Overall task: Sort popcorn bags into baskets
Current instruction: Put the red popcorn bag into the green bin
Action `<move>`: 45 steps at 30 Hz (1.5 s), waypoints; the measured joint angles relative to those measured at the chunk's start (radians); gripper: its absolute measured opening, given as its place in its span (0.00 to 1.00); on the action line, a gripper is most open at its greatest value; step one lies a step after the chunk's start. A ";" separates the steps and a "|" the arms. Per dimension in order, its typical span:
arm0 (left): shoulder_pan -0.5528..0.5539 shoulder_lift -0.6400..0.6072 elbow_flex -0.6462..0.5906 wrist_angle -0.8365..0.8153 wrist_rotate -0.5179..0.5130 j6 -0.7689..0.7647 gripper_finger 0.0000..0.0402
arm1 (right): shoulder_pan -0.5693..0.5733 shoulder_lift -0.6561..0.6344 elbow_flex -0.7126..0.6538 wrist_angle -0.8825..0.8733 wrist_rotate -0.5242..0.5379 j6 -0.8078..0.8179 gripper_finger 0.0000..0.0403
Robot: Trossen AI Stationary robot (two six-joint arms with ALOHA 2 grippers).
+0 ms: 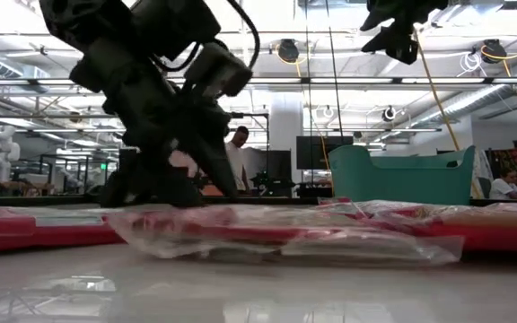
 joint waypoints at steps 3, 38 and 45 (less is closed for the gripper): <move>0.006 0.016 0.001 0.059 -0.012 0.026 0.21 | 0.018 0.000 0.000 0.010 0.000 0.001 0.41; 0.109 0.010 0.001 0.292 -0.040 0.316 0.00 | 0.256 0.414 -0.248 0.571 -0.230 0.018 0.60; 0.109 0.010 0.001 0.299 -0.028 0.328 0.00 | 0.275 0.590 -0.248 0.746 -0.233 -0.002 0.66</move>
